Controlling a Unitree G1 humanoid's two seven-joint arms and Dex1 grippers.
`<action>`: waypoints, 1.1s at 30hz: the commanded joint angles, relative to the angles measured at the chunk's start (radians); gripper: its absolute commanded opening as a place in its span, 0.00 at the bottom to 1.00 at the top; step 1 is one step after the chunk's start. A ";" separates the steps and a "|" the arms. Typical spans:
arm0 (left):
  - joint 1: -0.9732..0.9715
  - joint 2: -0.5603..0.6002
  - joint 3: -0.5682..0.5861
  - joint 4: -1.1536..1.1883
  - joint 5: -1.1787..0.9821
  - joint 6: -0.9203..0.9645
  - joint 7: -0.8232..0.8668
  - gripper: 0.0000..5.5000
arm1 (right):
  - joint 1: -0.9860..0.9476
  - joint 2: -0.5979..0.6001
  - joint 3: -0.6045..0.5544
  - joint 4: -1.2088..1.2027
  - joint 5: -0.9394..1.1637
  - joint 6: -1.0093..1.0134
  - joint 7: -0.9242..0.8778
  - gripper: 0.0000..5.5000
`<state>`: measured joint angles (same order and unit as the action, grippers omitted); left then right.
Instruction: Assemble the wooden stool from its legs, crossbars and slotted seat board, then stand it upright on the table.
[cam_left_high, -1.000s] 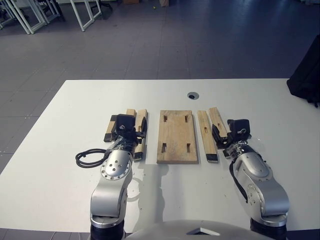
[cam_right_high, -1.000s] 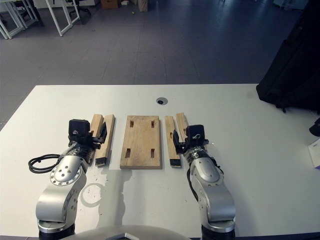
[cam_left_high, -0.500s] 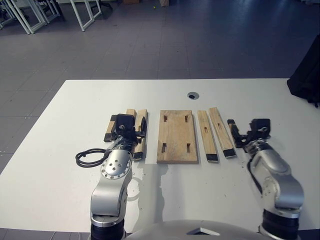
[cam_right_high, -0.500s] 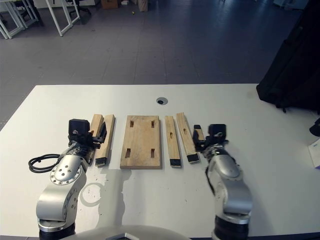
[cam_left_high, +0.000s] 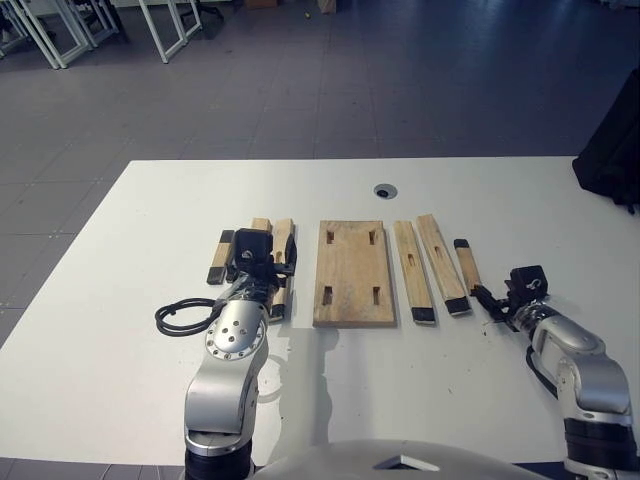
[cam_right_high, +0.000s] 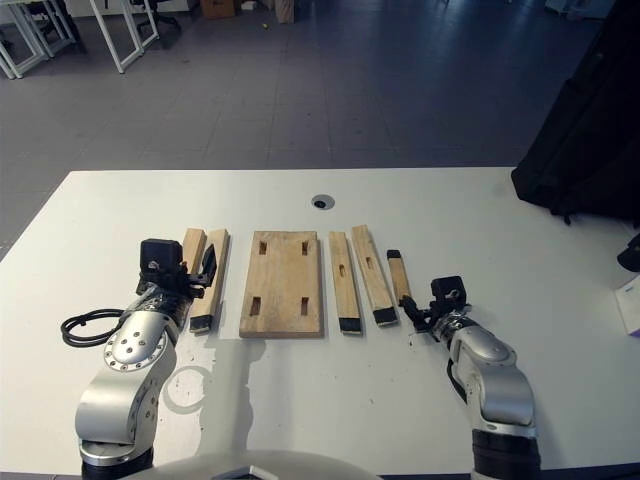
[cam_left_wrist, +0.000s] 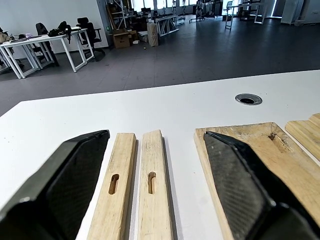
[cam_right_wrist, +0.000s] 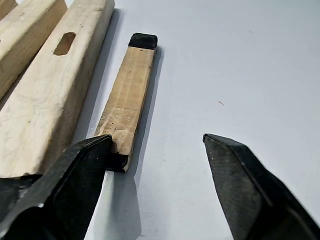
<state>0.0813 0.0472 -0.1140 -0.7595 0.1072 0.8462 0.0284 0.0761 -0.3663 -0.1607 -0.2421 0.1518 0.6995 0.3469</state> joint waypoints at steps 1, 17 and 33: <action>-0.013 0.001 -0.002 0.000 0.011 -0.004 0.007 0.64 | 0.027 0.018 0.042 -0.005 -0.002 0.001 -0.008 0.61; -0.030 0.006 -0.007 0.013 0.019 -0.011 0.002 0.64 | 0.033 0.051 0.096 0.049 -0.016 -0.028 -0.061 0.61; -0.031 0.005 -0.009 0.022 0.012 0.000 -0.003 0.63 | 0.039 0.058 0.095 0.197 -0.054 -0.062 -0.164 0.24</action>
<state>0.0494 0.0496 -0.1202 -0.7494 0.1152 0.8426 0.0277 0.0515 -0.3121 -0.0854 -0.1011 0.1183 0.5677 0.1868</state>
